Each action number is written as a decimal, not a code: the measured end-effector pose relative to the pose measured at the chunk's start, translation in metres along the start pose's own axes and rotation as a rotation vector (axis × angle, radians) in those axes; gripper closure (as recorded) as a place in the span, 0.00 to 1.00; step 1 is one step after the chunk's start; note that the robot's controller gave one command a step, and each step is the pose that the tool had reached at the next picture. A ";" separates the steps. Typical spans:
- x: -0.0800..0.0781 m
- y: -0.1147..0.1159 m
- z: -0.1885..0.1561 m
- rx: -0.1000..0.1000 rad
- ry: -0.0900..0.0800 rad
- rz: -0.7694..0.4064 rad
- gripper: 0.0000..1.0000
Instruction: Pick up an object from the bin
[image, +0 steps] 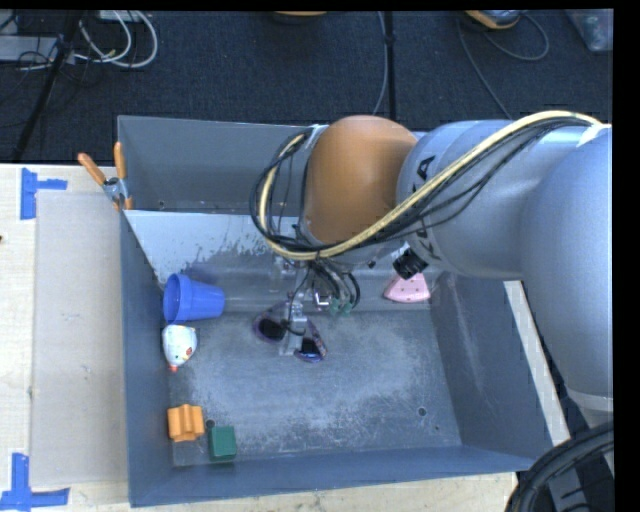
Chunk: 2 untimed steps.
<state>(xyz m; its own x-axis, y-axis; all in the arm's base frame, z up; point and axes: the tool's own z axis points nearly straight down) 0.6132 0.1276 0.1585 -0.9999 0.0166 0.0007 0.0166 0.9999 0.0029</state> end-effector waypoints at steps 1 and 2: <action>0.001 -0.042 0.044 0.006 0.013 0.041 0.00; -0.001 -0.046 0.067 0.000 0.003 0.051 1.00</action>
Offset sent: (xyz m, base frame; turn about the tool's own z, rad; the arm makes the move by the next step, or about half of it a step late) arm 0.0006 -0.0464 -0.0660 0.0490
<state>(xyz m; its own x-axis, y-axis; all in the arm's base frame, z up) 0.6135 0.0816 0.0916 -0.9977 0.0675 0.0041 0.0675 0.9977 0.0031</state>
